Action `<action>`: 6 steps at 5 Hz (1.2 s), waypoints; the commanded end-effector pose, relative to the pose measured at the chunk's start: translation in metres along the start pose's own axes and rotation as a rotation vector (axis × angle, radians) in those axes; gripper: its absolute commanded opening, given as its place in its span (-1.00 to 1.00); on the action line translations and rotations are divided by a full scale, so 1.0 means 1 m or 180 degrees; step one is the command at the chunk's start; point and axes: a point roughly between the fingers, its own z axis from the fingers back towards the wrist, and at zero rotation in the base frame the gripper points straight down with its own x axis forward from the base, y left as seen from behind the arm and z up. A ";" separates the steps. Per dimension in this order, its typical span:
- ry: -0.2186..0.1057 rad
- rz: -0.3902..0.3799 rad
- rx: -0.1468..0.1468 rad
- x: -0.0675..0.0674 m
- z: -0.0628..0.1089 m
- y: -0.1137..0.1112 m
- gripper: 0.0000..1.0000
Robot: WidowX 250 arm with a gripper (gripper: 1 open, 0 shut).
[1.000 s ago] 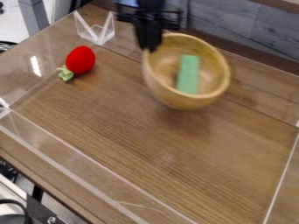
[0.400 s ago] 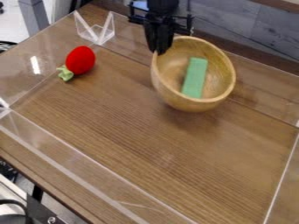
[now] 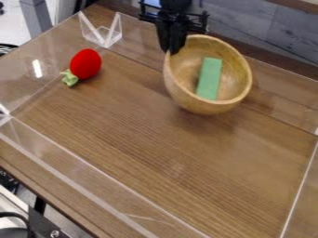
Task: Move the red fruit to the right
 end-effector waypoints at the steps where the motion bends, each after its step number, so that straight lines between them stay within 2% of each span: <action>1: -0.0192 -0.0195 0.0020 0.001 0.015 -0.002 1.00; 2: -0.0191 -0.0199 0.0032 0.003 0.027 0.006 -1.00; 3: -0.0189 -0.0212 0.0039 0.004 0.038 0.008 -1.00; 4: -0.0192 -0.0158 0.0053 0.009 0.035 0.019 1.00; 5: -0.0187 -0.0109 0.0072 0.015 0.028 0.028 1.00; 6: -0.0178 0.0041 0.0093 0.013 0.026 0.034 1.00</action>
